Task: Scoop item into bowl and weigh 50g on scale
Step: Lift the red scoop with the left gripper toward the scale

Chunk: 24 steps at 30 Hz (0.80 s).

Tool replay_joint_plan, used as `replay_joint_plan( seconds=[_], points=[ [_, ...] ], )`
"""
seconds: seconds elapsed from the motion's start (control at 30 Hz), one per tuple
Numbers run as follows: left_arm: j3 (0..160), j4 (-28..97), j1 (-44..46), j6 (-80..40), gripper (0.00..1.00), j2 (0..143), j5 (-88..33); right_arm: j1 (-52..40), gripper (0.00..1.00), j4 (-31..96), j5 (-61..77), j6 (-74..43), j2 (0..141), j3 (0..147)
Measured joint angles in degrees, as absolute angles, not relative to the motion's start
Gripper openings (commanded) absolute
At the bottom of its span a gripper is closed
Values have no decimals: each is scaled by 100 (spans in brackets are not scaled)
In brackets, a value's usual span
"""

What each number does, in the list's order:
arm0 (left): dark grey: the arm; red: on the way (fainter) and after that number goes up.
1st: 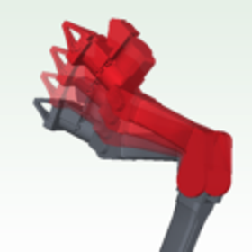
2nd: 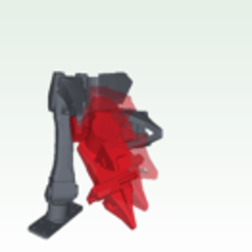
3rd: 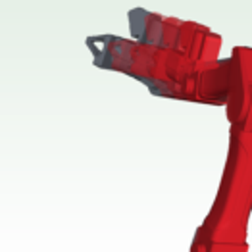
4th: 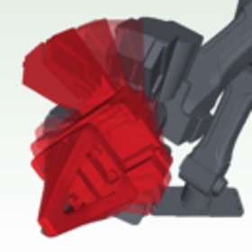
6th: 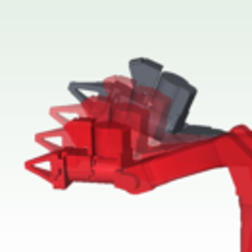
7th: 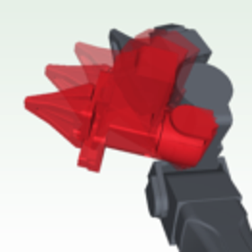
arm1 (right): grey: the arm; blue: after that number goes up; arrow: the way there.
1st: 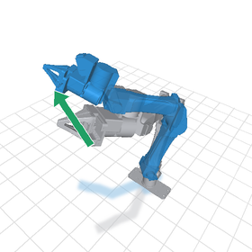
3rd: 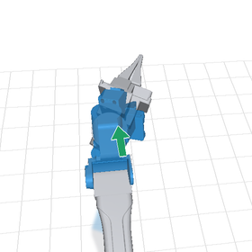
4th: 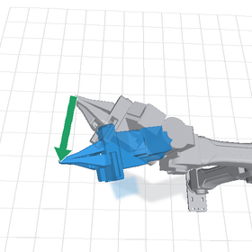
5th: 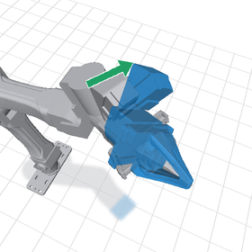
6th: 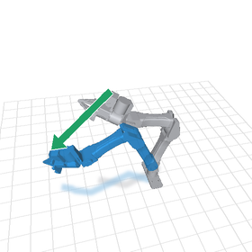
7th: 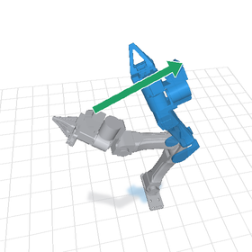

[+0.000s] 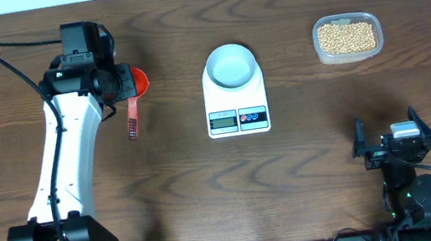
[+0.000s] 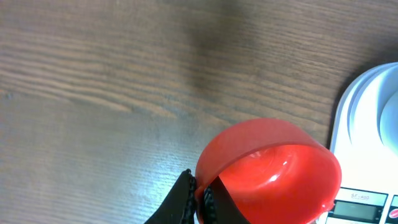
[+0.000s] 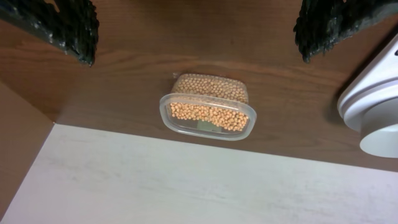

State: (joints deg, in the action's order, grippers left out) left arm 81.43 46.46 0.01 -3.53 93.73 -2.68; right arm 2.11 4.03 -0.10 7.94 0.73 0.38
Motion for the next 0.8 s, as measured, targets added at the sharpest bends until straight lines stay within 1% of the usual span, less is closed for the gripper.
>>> replay_joint_plan(
  seconds=[0.17,0.53,0.7,0.8],
  points=[
    [8143,4825,1,-1031,8,9373,-268,211,99,403,-8,794,73,38],
    [8143,5369,1,-3354,7,9373,-268,211,99,403,-10,794,73,38],
    [8143,5629,1,-3870,7,9373,-467,211,99,403,-10,794,73,38],
    [8143,5728,1,-3997,7,9373,-891,211,99,403,-10,794,73,38]
  ],
)
